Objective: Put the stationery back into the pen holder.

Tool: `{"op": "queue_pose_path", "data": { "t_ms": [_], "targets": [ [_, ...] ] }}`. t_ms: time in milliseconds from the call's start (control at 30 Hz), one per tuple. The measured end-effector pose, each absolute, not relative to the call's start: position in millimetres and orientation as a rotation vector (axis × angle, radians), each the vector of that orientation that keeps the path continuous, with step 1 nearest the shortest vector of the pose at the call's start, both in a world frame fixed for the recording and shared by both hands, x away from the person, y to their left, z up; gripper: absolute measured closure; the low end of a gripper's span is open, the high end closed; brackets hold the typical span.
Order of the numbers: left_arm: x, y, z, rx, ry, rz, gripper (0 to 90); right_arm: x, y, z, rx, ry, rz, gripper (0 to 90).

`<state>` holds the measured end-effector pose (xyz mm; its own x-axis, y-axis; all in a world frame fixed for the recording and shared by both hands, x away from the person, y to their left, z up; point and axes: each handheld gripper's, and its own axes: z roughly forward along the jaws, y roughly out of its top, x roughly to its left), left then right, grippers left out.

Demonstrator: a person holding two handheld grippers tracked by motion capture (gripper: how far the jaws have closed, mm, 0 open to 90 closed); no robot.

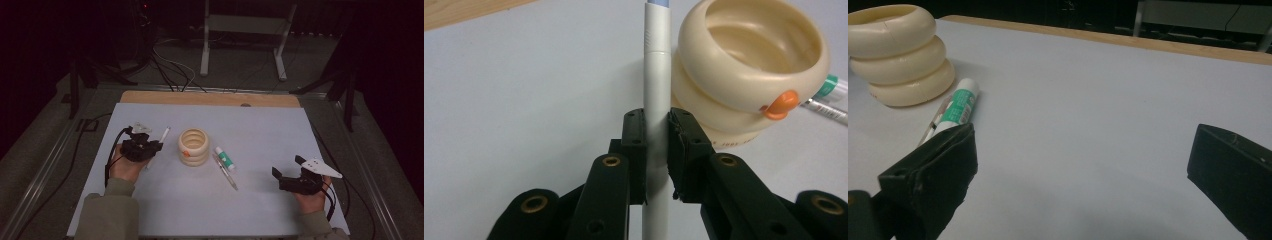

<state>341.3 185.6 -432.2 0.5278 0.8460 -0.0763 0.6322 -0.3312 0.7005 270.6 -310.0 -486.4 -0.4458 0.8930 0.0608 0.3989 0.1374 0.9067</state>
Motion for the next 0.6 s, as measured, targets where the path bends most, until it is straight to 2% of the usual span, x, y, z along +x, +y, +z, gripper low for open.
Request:
{"op": "queue_pose_path", "data": {
  "t_ms": [600],
  "targets": [
    [346.7,180.7,-425.2,1.989,1.168,0.408,79.4,270.9,-309.4,-486.8,1.229,1.919,1.274,0.2]
  ]
}}
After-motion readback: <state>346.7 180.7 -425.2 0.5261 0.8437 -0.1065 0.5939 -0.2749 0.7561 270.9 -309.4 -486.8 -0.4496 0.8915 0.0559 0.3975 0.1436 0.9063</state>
